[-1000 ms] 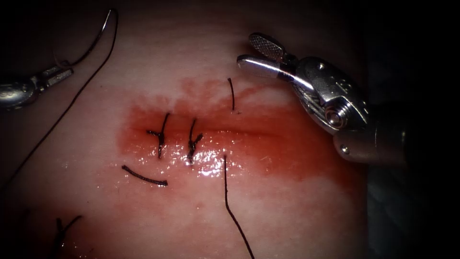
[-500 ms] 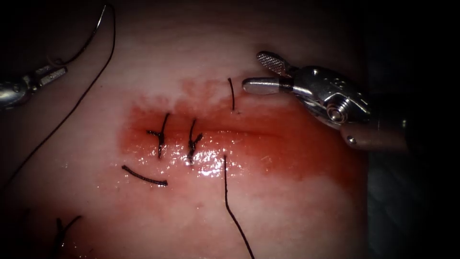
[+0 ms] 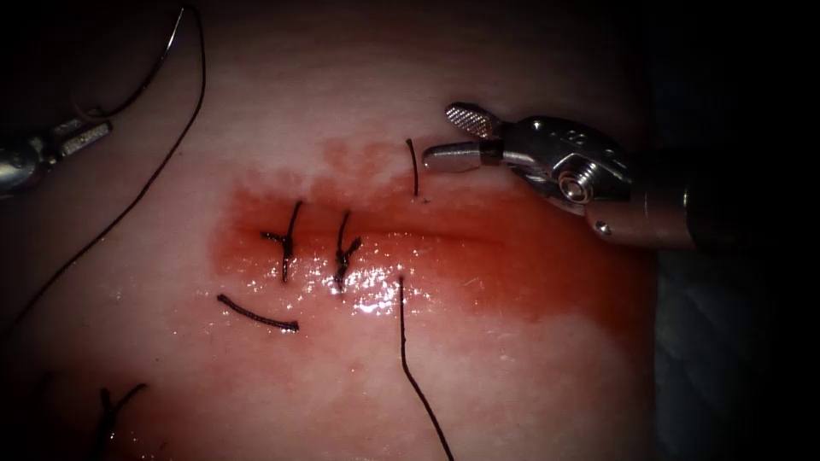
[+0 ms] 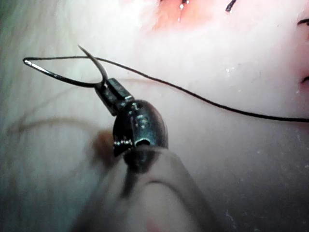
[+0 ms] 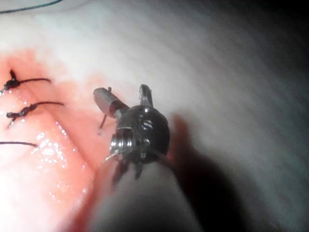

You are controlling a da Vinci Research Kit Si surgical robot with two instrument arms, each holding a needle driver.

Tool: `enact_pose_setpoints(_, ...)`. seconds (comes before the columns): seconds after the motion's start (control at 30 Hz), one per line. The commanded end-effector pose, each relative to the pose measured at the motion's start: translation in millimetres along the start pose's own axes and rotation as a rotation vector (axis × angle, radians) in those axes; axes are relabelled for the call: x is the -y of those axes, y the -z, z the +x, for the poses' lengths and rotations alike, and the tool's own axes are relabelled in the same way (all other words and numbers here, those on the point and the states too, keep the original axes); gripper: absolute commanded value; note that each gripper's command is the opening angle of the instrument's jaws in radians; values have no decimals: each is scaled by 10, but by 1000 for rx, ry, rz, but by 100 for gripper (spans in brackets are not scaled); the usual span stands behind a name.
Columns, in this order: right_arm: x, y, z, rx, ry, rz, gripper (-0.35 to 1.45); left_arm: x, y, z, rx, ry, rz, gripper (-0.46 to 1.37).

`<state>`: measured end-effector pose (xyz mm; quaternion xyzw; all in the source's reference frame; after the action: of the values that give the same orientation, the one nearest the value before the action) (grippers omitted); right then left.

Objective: Wound Closure
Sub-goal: Adjust the short suture end with the right tool

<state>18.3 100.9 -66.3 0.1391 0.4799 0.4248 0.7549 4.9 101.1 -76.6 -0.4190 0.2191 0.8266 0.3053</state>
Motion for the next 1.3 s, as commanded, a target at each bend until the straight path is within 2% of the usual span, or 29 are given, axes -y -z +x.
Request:
enact_pose_setpoints(0.03, 0, -2, 0, 5, 1, 6, 76, -1, 0, 0, -1, 0, -4, -35)
enact_pose_setpoints(0.4, -6, -26, -17, 51, -7, 1, 75, -3, 0, -1, -4, -1, -5, -35)
enact_pose_setpoints(0.7, -1, -39, -22, 69, -16, 18, 67, -4, 1, -1, -4, -1, -4, -35)
enact_pose_setpoints(0.8, 0, -41, -25, 76, -16, 20, 58, -4, 1, -1, -4, -1, -4, -35)
enact_pose_setpoints(0.83, 0, -42, -26, 76, -20, 21, 40, -5, 1, -1, -5, -1, -4, -35)
enact_pose_setpoints(0.9, 0, -42, -26, 90, -30, 41, -35, -5, 1, -1, -5, -1, -4, -35)
enact_pose_setpoints(1.1, 2, -41, -22, 103, -30, 57, -35, -5, 2, -1, -7, -1, -6, -35)
enact_pose_setpoints(1.3, 2, -35, -7, 87, -49, 38, -35, -6, 2, -2, -7, -2, -6, -35)
